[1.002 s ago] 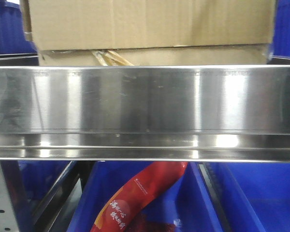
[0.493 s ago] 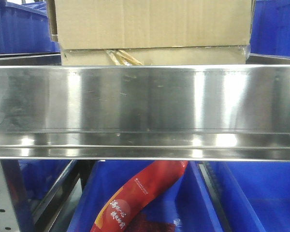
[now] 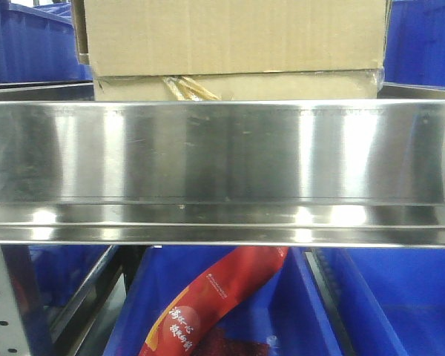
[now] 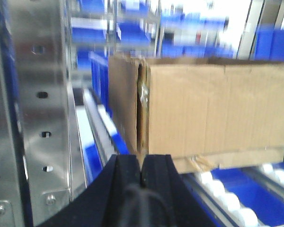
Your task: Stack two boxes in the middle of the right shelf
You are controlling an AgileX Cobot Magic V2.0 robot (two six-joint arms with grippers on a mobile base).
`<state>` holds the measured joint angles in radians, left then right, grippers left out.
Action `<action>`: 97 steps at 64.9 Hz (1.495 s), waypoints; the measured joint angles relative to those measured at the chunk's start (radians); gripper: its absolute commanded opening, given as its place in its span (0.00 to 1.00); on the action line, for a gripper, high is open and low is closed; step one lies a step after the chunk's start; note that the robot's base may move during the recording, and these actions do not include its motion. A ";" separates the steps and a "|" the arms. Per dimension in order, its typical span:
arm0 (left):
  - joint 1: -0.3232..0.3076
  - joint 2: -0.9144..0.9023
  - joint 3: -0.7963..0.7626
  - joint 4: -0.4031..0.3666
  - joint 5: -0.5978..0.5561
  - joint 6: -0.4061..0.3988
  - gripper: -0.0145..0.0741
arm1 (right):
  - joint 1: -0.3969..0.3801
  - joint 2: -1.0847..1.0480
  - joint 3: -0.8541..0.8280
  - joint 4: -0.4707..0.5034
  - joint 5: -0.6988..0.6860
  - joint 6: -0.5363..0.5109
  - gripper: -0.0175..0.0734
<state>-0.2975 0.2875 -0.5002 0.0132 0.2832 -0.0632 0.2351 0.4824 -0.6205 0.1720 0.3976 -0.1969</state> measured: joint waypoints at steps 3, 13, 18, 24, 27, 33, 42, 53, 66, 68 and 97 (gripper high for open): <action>0.000 -0.027 0.021 0.000 -0.011 0.000 0.04 | 0.000 0.000 0.002 0.000 -0.007 0.000 0.01; 0.000 -0.079 0.043 0.000 -0.030 0.000 0.04 | 0.000 0.000 0.002 0.000 -0.021 0.000 0.01; 0.000 -0.086 0.043 0.000 -0.039 0.000 0.04 | 0.000 0.000 0.002 0.000 -0.024 -0.001 0.01; 0.000 -0.088 0.043 0.000 -0.041 0.000 0.04 | 0.000 0.000 0.002 0.000 -0.024 -0.001 0.01; 0.000 -0.090 0.043 0.000 -0.041 0.000 0.04 | 0.000 0.000 0.002 0.000 -0.024 -0.001 0.01; 0.000 -0.091 0.043 0.000 -0.043 0.000 0.04 | 0.000 0.000 0.002 0.000 -0.024 -0.001 0.01; 0.000 -0.091 0.044 0.000 -0.043 0.000 0.04 | 0.000 0.000 0.002 0.000 -0.024 -0.001 0.01; 0.061 -0.093 0.056 0.000 -0.045 0.000 0.04 | 0.000 0.000 0.002 0.000 -0.024 -0.001 0.01; 0.211 -0.160 0.181 0.000 -0.084 0.008 0.04 | 0.000 0.000 0.002 0.000 -0.024 -0.001 0.01; 0.227 -0.176 0.208 0.000 -0.094 0.008 0.04 | 0.000 0.000 0.002 0.000 -0.024 -0.001 0.01; 0.250 -0.281 0.501 0.000 -0.290 0.009 0.04 | 0.000 -0.001 0.002 0.000 -0.028 -0.001 0.01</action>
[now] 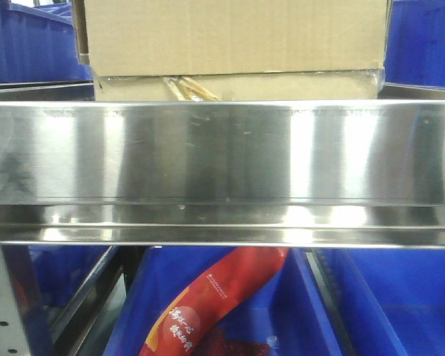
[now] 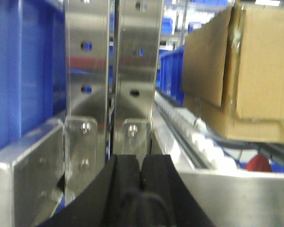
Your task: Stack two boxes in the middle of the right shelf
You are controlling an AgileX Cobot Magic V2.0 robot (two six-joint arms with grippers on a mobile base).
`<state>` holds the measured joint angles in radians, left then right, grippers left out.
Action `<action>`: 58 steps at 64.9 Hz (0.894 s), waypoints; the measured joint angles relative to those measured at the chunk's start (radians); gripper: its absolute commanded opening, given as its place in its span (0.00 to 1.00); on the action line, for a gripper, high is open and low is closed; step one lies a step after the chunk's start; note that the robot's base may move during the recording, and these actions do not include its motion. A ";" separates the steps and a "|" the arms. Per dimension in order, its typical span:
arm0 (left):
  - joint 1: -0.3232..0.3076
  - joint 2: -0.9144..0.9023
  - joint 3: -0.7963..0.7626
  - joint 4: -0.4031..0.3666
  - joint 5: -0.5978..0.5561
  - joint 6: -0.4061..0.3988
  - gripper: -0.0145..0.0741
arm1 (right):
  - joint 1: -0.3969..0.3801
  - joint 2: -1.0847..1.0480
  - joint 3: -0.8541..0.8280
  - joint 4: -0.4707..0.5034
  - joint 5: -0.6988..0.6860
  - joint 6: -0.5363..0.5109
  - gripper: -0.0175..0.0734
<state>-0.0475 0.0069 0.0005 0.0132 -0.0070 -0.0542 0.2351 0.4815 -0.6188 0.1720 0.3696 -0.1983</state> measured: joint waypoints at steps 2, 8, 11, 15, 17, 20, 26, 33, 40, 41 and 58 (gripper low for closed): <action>0.000 0.000 0.000 0.000 -0.005 0.000 0.04 | 0.000 0.000 0.000 0.000 0.000 0.000 0.01; 0.000 0.000 0.000 0.000 -0.009 0.000 0.04 | 0.000 0.000 0.000 0.000 -0.006 0.000 0.01; 0.000 0.000 0.001 0.000 -0.014 0.000 0.04 | 0.000 0.000 0.000 0.000 -0.011 0.000 0.01; 0.000 0.000 0.001 0.000 -0.014 0.000 0.04 | 0.000 0.000 0.000 0.000 -0.015 0.000 0.01; 0.000 0.000 0.001 0.000 -0.014 0.000 0.04 | 0.000 0.000 0.000 0.000 -0.014 0.000 0.01; 0.000 0.000 0.001 0.000 -0.014 0.000 0.04 | 0.000 0.000 0.000 0.000 -0.015 0.000 0.01; 0.000 0.000 0.001 0.000 -0.014 0.000 0.04 | 0.000 0.000 0.000 0.000 -0.015 0.000 0.01; 0.000 0.000 0.001 0.000 -0.016 0.000 0.04 | 0.000 0.000 0.000 0.000 -0.015 0.000 0.01; 0.000 0.000 0.001 0.000 -0.016 0.000 0.04 | 0.000 0.000 0.000 0.000 -0.015 0.000 0.01; 0.000 0.000 0.001 0.000 -0.016 0.000 0.04 | 0.000 0.000 0.000 0.000 -0.015 0.000 0.01; 0.000 0.000 0.001 0.000 -0.018 0.000 0.04 | -0.011 -0.010 0.005 0.000 -0.022 0.000 0.01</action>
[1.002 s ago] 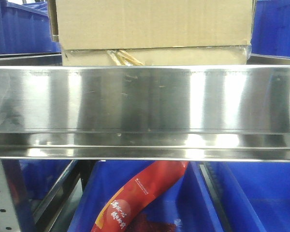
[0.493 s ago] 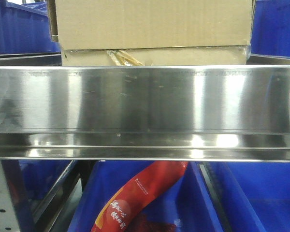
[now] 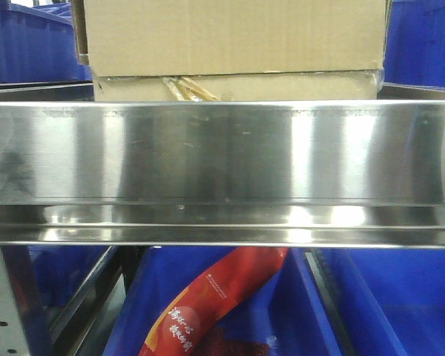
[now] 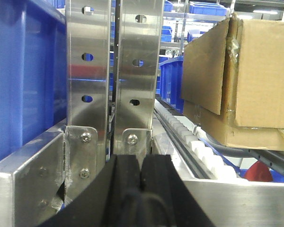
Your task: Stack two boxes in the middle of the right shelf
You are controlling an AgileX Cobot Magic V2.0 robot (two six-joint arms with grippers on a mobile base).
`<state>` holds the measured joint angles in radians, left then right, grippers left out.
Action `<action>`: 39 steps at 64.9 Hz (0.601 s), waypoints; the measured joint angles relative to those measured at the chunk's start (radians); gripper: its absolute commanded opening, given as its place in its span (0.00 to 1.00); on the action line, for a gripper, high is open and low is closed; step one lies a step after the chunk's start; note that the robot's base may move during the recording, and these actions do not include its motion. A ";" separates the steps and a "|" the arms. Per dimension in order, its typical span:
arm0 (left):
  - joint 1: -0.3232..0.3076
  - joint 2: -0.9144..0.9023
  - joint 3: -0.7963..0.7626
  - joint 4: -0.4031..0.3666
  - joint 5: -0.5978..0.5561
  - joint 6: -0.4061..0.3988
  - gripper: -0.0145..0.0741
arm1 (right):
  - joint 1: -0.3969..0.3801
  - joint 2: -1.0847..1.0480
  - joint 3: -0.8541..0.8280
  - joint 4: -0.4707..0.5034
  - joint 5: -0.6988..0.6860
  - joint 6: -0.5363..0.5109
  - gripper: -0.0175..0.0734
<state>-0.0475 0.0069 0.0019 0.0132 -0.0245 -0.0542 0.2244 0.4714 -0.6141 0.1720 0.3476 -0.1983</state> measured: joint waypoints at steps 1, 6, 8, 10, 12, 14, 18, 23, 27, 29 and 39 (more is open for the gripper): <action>0.000 0.000 0.000 0.000 0.000 0.000 0.04 | -0.003 -0.004 0.003 0.000 -0.004 0.000 0.01; 0.000 0.000 0.000 0.000 0.000 0.000 0.04 | -0.034 -0.031 0.033 0.000 -0.036 0.000 0.01; 0.000 0.000 0.000 0.000 0.000 0.000 0.04 | -0.049 -0.045 0.054 0.000 -0.050 0.000 0.01; 0.000 0.000 0.000 0.000 0.000 0.000 0.04 | -0.070 -0.064 0.075 0.000 -0.069 0.003 0.01; 0.000 0.000 0.000 0.000 0.000 0.000 0.04 | -0.091 -0.085 0.104 0.000 -0.089 0.009 0.01; 0.000 0.000 0.000 0.000 -0.002 0.000 0.04 | -0.107 -0.104 0.131 0.000 -0.104 0.012 0.01; 0.000 0.000 0.000 0.000 -0.002 0.000 0.04 | -0.142 -0.144 0.201 0.000 -0.140 0.026 0.01; 0.000 0.000 0.000 0.000 -0.002 0.000 0.04 | -0.173 -0.205 0.296 0.000 -0.184 0.037 0.01; 0.000 0.000 0.000 0.000 -0.002 0.000 0.04 | -0.190 -0.257 0.367 0.000 -0.219 0.041 0.01; 0.000 0.000 0.000 0.000 -0.002 0.000 0.04 | -0.196 -0.280 0.401 0.000 -0.232 0.041 0.01; 0.000 -0.002 0.000 0.000 -0.002 0.000 0.04 | -0.200 -0.414 0.556 0.000 -0.268 0.042 0.01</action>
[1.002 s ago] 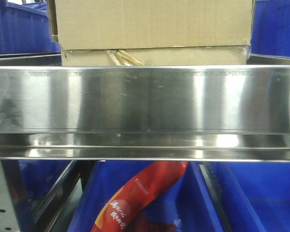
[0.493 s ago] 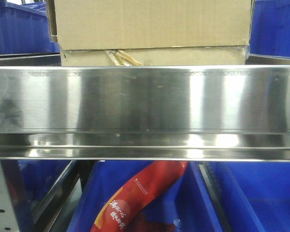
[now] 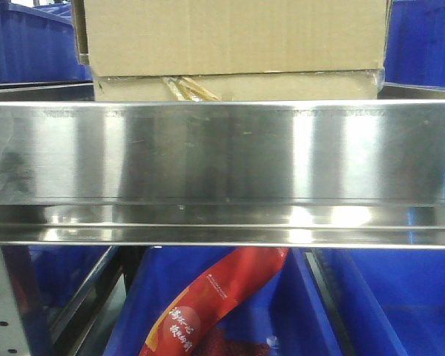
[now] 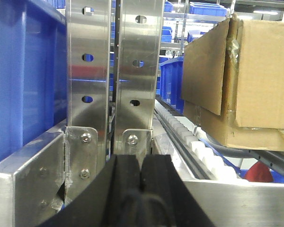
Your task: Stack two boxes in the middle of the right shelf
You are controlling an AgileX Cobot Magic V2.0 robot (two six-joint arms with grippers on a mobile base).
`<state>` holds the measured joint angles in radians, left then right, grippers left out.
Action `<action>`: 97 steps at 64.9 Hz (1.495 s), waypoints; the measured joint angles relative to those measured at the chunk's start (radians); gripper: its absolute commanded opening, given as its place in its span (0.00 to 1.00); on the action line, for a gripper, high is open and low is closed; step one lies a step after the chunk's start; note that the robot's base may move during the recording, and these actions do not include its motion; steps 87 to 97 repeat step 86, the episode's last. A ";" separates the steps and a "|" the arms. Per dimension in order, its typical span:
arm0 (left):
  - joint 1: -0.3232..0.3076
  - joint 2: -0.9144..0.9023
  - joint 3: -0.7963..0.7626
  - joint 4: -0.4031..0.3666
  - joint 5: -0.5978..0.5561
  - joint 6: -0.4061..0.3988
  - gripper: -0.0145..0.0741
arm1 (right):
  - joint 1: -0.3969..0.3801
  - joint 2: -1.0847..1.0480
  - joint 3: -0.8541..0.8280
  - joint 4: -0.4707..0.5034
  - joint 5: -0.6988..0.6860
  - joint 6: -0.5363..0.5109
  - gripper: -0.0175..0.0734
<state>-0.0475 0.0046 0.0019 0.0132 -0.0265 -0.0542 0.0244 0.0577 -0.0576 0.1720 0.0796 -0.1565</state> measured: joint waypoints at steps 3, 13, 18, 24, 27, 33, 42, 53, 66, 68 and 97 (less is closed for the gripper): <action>0.000 0.000 0.000 0.000 0.000 0.000 0.04 | 0.000 -0.033 0.030 0.000 -0.004 0.000 0.01; 0.000 0.000 0.000 0.000 0.000 0.000 0.04 | 0.000 -0.050 0.055 0.000 -0.001 0.002 0.01; 0.000 0.000 0.000 0.000 -0.002 0.000 0.04 | 0.000 -0.052 0.057 0.000 -0.004 0.002 0.01; 0.000 0.000 0.000 0.000 -0.002 0.000 0.04 | 0.000 -0.054 0.058 0.000 -0.013 0.002 0.01; 0.000 0.000 0.000 0.000 -0.002 0.000 0.04 | 0.000 -0.054 0.058 0.000 -0.017 0.004 0.01; 0.000 0.000 0.000 0.000 -0.002 0.000 0.04 | 0.000 -0.054 0.058 0.000 -0.017 0.004 0.01; 0.000 0.000 0.000 0.000 -0.002 0.000 0.04 | 0.000 -0.054 0.058 0.000 -0.018 0.004 0.01; 0.000 0.000 0.000 0.000 -0.002 0.000 0.04 | 0.000 -0.054 0.058 0.000 -0.018 0.004 0.01; 0.000 0.000 0.000 0.000 -0.002 0.000 0.04 | 0.000 -0.054 0.058 0.000 -0.018 0.004 0.01; 0.000 0.000 0.000 0.000 -0.002 0.000 0.04 | 0.000 -0.054 0.058 0.000 -0.018 0.004 0.01; 0.000 0.000 0.000 0.000 -0.002 0.000 0.04 | 0.000 -0.054 0.058 0.000 -0.018 0.006 0.01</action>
